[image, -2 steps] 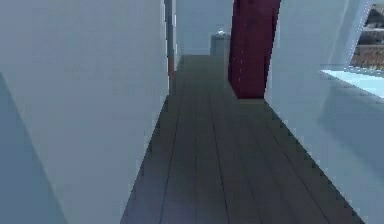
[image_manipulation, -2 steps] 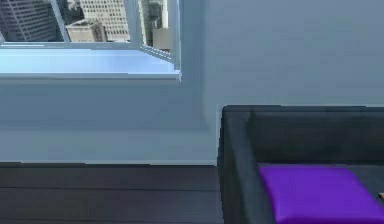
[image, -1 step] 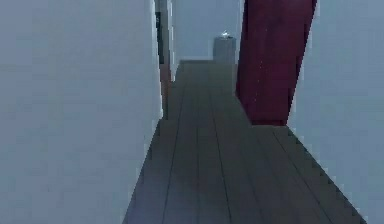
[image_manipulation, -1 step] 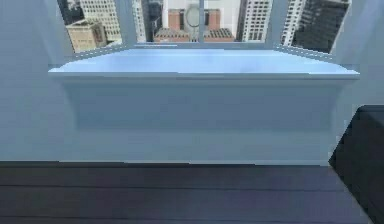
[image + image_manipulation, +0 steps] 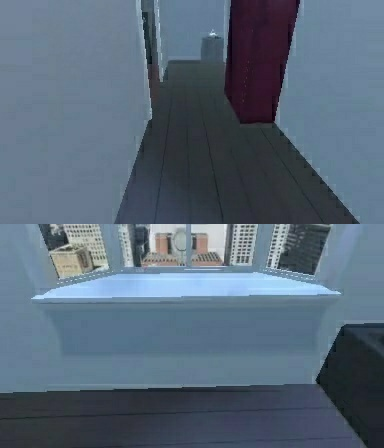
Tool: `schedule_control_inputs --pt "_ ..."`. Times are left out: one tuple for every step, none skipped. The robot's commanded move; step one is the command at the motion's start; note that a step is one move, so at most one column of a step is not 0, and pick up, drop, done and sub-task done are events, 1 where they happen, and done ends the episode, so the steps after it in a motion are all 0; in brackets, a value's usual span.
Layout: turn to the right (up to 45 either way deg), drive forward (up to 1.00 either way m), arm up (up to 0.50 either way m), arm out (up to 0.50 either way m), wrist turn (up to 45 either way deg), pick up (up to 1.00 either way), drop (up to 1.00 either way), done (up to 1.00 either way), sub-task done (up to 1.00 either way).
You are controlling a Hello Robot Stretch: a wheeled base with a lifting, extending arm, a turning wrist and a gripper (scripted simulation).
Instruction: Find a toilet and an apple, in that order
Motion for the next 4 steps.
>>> schedule_control_inputs --pt "0.0 1.0 0.0 0.0 0.0 0.0 0.0 0.0 0.0" --pt "0.0 1.0 0.0 0.0 0.0 0.0 0.0 0.0 0.0" --pt "0.0 1.0 0.0 0.0 0.0 0.0 0.0 0.0 0.0" --pt "9.0 0.0 0.0 0.0 0.0 0.0 0.0 0.0 0.0"
